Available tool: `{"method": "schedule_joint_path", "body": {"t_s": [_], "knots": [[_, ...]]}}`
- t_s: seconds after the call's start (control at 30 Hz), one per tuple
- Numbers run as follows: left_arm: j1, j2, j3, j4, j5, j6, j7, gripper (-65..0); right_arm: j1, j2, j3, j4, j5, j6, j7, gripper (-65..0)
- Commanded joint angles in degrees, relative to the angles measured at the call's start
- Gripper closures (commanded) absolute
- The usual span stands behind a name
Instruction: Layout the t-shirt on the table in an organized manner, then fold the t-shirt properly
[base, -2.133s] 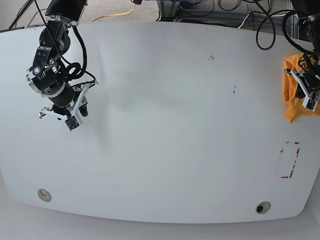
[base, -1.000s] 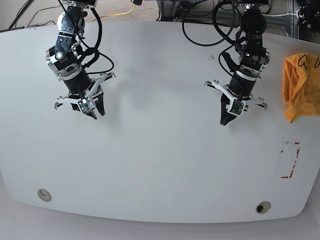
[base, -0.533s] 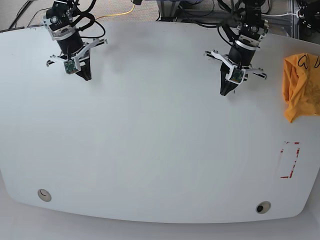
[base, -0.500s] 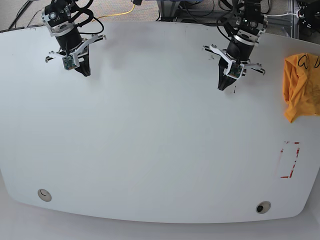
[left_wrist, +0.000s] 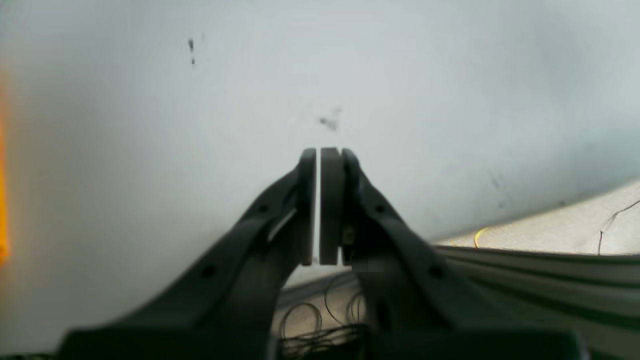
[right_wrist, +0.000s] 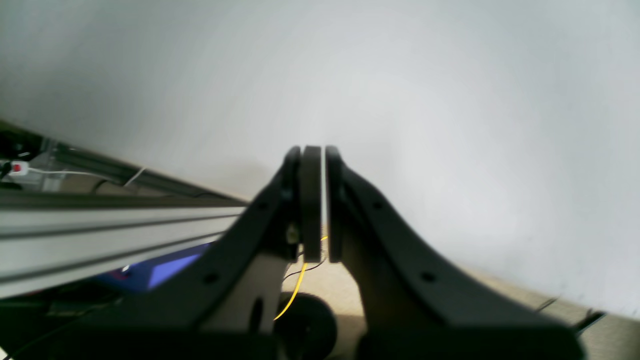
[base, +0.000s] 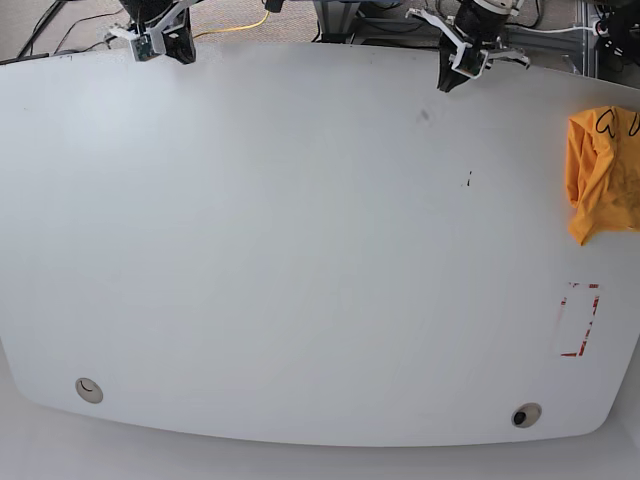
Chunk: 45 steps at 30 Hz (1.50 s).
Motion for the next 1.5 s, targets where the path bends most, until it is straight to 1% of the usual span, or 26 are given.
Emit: {"method": "schedule_joint_path", "body": {"t_s": [0.0, 0.1, 0.3, 0.5, 0.7, 0.8, 0.9, 1.03, 1.1, 1.2, 1.27, 1.37, 1.47], "knots": [[3.2, -0.2, -0.1, 0.8, -0.6, 0.1, -2.8, 0.0, -3.4, 0.5, 0.3, 1.1, 1.8, 0.1, 1.7, -0.8], [6.1, 0.1, -0.3, 0.8, -0.7, 0.1, -3.1, 0.0, -6.4, 0.4, 1.0, 1.1, 2.1, 0.2, 1.7, -0.8], [13.1, 2.4, -0.5, 0.8, -0.7, 0.2, -3.3, 0.0, -12.5, 0.1, 0.8, 1.1, 2.2, 0.2, 1.4, -0.8], [19.1, 2.6, -0.5, -1.4, -0.6, 0.2, -3.1, 0.0, -16.7, 0.0, -1.5, -0.4, 1.8, 0.2, 0.8, -0.8], [20.3, 2.5, -0.5, -7.7, -0.6, 0.2, -3.3, 0.0, -17.6, 0.1, -2.9, -3.8, 1.7, 0.2, -0.3, -0.8], [19.1, 2.3, -0.5, -12.3, -0.6, 0.2, -3.3, 0.0, -16.0, 0.2, -3.1, -8.1, 1.7, 0.2, -0.3, -0.8], [15.7, 2.3, -0.5, -15.2, -0.6, 0.2, -3.3, 0.0, -12.9, 0.5, -3.9, -12.5, 1.5, 0.2, -0.4, -1.0], [11.0, 1.5, -0.5, -20.6, -0.5, 0.2, -3.0, 0.0, -8.4, 1.7, -4.8, -19.8, -1.3, 0.2, -0.4, -1.0], [8.2, 0.7, -0.5, -23.5, -0.4, 0.2, -3.0, 0.0, -5.7, 1.7, -5.6, -24.5, -2.7, 0.2, 0.0, -1.0], [4.6, 0.2, -0.5, -27.8, -0.4, 0.2, -3.0, 0.0, -1.6, 2.3, -6.3, -31.5, -3.1, 0.2, 0.1, -1.0], [2.6, 0.2, -0.5, -31.2, -0.4, 0.2, -3.0, 0.0, 1.4, 3.2, -6.4, -36.6, -3.1, 0.2, 0.2, -1.0], [-1.5, 0.2, -0.5, -36.7, -0.3, 0.2, -3.0, 0.0, 5.0, 4.1, -6.9, -43.6, -3.1, 0.3, 2.3, -1.0], [-5.3, 0.1, -0.5, -42.9, -0.2, 0.2, -3.0, 0.0, 7.6, 4.6, -8.9, -48.7, -3.2, 0.3, 5.0, -1.0]]}}
